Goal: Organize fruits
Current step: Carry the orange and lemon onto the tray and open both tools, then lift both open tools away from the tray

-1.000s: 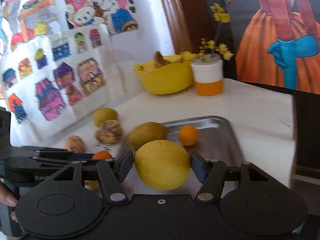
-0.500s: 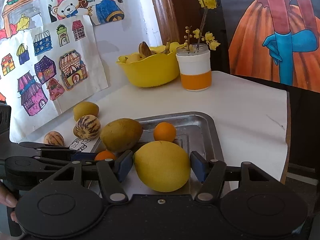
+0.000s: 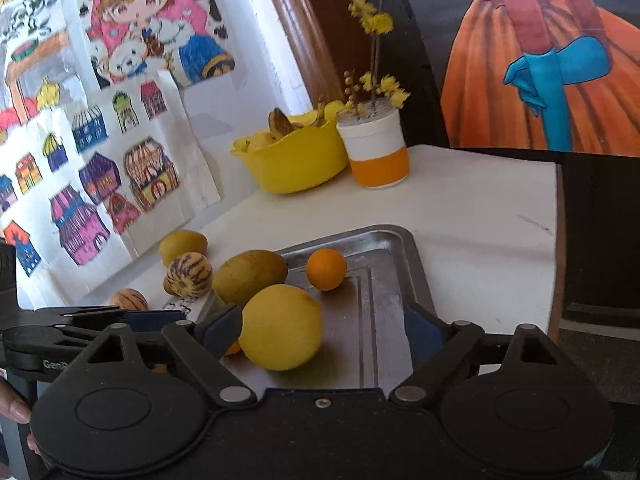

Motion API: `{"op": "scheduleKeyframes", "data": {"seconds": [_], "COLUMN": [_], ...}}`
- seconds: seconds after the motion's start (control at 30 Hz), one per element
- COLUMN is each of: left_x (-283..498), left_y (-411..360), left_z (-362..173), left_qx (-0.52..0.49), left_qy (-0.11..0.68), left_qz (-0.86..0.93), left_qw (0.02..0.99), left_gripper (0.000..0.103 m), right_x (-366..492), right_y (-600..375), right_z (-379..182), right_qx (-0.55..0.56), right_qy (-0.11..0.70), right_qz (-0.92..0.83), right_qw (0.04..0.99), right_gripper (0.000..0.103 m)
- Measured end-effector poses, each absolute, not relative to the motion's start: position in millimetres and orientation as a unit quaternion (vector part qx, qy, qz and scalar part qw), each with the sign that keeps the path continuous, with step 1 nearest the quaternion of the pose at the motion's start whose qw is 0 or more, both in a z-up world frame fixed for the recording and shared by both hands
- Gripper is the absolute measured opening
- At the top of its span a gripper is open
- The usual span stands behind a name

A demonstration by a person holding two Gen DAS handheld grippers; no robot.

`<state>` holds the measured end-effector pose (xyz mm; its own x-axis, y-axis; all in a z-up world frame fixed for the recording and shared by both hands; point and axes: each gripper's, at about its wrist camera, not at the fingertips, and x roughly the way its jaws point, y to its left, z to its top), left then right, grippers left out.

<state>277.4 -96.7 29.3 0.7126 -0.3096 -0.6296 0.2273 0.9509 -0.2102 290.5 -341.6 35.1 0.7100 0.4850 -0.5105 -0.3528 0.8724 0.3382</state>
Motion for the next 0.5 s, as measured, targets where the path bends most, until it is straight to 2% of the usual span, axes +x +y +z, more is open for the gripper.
{"op": "scheduleKeyframes", "data": {"seconds": [0.13,0.23,0.37,0.5], "left_x": [257,239,213,191], "left_y": [-91,-84,-76,-66], "left_z": [41,47,55,58], "left_qx": [-0.060,-0.068,-0.068,-0.067], "left_qy": [0.325,0.306,0.282,0.269], "left_qz": [-0.135,-0.128,-0.111,-0.095], "left_qw": [0.934,0.941,0.951,0.956], "left_gripper": [0.088,0.098,0.102,0.102], "right_x": [268,246,217,191], "right_y": [-348,-346,-339,-330], "right_z": [45,52,58,63], "right_qx": [0.114,0.097,0.075,0.064], "right_qy": [0.281,0.258,0.242,0.242], "right_qz": [0.218,0.207,0.197,0.186], "right_qw": [0.928,0.939,0.947,0.950], "right_gripper": [0.101,0.102,0.102,0.102]}}
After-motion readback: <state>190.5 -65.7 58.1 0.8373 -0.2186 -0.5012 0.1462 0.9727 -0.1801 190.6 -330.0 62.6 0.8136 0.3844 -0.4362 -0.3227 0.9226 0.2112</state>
